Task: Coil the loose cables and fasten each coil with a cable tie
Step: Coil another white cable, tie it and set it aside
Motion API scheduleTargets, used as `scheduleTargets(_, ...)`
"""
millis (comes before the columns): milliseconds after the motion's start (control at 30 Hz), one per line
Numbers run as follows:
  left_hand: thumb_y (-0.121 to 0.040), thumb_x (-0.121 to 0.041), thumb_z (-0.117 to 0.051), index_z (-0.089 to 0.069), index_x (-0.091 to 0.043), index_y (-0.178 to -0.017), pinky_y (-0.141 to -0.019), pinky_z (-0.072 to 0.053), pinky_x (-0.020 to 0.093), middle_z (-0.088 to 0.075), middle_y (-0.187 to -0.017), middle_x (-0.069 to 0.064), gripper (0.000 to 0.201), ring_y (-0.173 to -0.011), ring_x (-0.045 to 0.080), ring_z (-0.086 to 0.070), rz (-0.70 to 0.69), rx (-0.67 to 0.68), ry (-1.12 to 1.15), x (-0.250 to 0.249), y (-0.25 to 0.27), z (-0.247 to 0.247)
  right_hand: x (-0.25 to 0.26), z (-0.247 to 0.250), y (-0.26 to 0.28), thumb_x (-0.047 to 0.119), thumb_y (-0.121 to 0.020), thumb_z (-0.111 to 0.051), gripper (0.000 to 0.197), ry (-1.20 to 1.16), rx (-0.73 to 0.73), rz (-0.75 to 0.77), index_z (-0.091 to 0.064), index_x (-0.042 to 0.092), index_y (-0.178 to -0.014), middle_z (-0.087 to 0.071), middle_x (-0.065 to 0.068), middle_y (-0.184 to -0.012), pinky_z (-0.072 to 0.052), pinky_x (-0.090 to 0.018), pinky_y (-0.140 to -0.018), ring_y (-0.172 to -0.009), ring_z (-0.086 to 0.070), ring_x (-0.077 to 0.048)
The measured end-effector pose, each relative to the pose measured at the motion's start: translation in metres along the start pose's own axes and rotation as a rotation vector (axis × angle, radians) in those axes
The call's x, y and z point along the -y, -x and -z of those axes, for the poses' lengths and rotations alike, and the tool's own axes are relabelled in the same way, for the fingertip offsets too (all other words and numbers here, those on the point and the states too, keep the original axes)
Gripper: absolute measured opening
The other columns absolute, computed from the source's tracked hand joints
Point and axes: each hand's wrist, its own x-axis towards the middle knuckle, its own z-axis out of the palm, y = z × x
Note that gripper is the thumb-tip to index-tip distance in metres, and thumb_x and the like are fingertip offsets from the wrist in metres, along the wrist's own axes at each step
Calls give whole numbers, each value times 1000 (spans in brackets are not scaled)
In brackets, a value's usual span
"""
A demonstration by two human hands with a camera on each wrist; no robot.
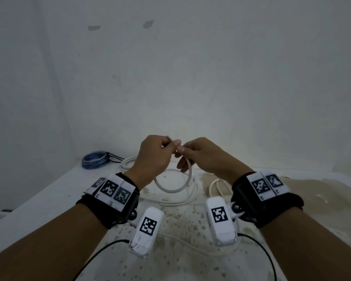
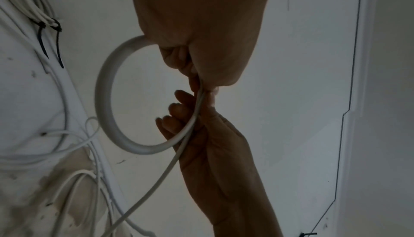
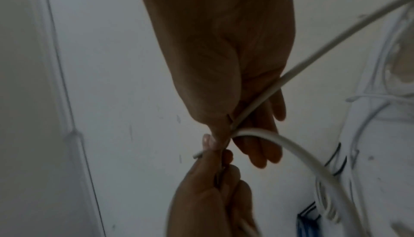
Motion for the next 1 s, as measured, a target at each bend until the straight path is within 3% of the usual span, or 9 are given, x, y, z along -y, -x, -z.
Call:
scheduleTargets(133,-95,-31,-61,-66,-29,-63,-63,-43,15,-65,-65,-9,33,-67,3,-62,44,-18,27,0,7,-5,-3,2,4,34,-100,-54,39,-239,77,-104,-69,0,-89,-67,-9,-68,-58,-38,-82,-65,-65,-21)
scheduleTargets(233,-95,-33,-61,-74,-15,-73,-67,-48,25,-68,-68,2,32,-71,15,-65,50,-65,21,-3,7,-9,-2,2,6,34,-100,-53,36,-340,98,-150,-66,2,-89,-56,-5,-62,-56,-48,-87,-58,-55,-18)
scheduleTargets(567,-95,-37,-60,-74,-6,-74,-71,-52,40,-69,-70,14,40,-72,27,-66,120,-145,28,-3,9,-18,-3,-3,4,32,-103,-48,33,-370,100,-156,-57,9,-83,-38,1,-55,-55,-34,-63,-49,-41,-13)
scheduleTargets(667,-99,-40,-51,-70,-7,-84,-73,-50,37,-68,-77,1,41,-78,23,-64,162,-123,48,0,8,-16,-4,-3,2,30,-104,-46,32,-424,-15,-146,-53,11,-79,-35,5,-52,-51,-28,-55,-46,-37,-11)
scheduleTargets(767,-103,-43,-37,-58,-10,-85,-73,-42,32,-60,-85,3,43,-80,23,-55,404,-138,53,14,11,-11,0,8,-2,28,-105,-43,31,-609,-212,-141,-49,13,-78,-35,6,-49,-49,-26,-52,-43,-34,-11)
scheduleTargets(833,-102,-47,-38,-56,-11,-72,-57,-39,25,-61,-72,6,51,-59,20,-51,637,110,118,16,30,-13,7,18,-4,28,-106,-41,32,-730,-310,-111,-48,14,-78,-34,6,-47,-49,-26,-54,-42,-33,-11)
scheduleTargets(900,-99,-62,-31,-62,-8,-74,-48,-37,20,-67,-70,8,67,-52,16,-52,807,554,223,7,54,-23,16,25,-4,29,-106,-41,33,-852,-372,-68,-48,14,-77,-34,4,-49,-49,-27,-56,-43,-34,-11)
scheduleTargets(967,-89,-77,-21,-68,-3,-95,-58,-51,22,-72,-93,13,88,-70,20,-65,922,825,547,-1,65,-45,25,24,-3,29,-105,-43,33,-924,-405,-29,-49,13,-77,-36,3,-51,-50,-28,-57,-44,-36,-12)
scheduleTargets(1000,-85,-80,-21,-65,-1,-108,-70,-56,28,-68,-108,17,94,-87,26,-68,961,808,778,-2,63,-57,28,23,-3,30,-105,-43,33,-935,-418,-14,-50,13,-78,-37,3,-51,-51,-29,-56,-44,-38,-12)
